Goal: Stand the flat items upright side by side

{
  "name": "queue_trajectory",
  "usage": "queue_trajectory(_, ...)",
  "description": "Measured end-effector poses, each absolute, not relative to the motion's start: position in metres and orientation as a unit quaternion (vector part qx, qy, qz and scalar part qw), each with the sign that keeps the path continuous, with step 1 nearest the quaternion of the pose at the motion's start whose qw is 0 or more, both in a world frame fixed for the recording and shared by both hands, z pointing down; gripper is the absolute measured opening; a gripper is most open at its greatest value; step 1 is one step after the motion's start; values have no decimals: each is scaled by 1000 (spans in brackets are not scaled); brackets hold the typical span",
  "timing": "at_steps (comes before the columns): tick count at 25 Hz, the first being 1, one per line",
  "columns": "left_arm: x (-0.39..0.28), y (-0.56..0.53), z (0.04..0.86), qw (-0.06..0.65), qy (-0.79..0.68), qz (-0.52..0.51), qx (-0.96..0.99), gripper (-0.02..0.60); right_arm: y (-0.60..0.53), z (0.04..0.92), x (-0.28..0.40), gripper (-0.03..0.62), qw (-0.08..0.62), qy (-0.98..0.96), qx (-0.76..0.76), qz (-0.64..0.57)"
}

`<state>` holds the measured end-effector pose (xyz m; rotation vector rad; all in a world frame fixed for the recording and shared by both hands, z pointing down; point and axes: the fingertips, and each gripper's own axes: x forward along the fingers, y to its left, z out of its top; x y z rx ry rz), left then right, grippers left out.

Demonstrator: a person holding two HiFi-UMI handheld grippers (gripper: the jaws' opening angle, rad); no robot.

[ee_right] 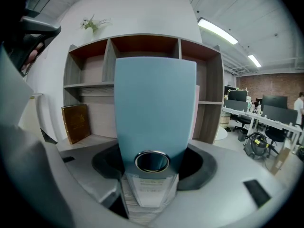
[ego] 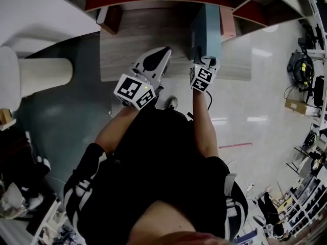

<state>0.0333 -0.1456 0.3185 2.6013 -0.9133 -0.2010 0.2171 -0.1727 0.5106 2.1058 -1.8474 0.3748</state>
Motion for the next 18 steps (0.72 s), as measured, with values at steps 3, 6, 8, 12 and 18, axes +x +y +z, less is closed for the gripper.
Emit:
queue_trajectory(3,35,-155,320,182,-319,-69,928,21,-184,512,219,293,156,-644,738,131)
queue_trajectory(6,32,-159,325,181,-318,-61,929,21,-190,512,219,295,156,-642,739,132)
queue_trajectory(8,30,-161,329,188,-315,-59,928,21,-193,511,219,296,157,-640,740,133)
queue_trajectory(12,29,-164,332,196,-309,-59,929,21,-195,512,219,313,164,-633,744,136)
queue_trajectory(18,33,-163,334,202,-300,-60,930,21,-175,534,216,321,186,-626,734,186)
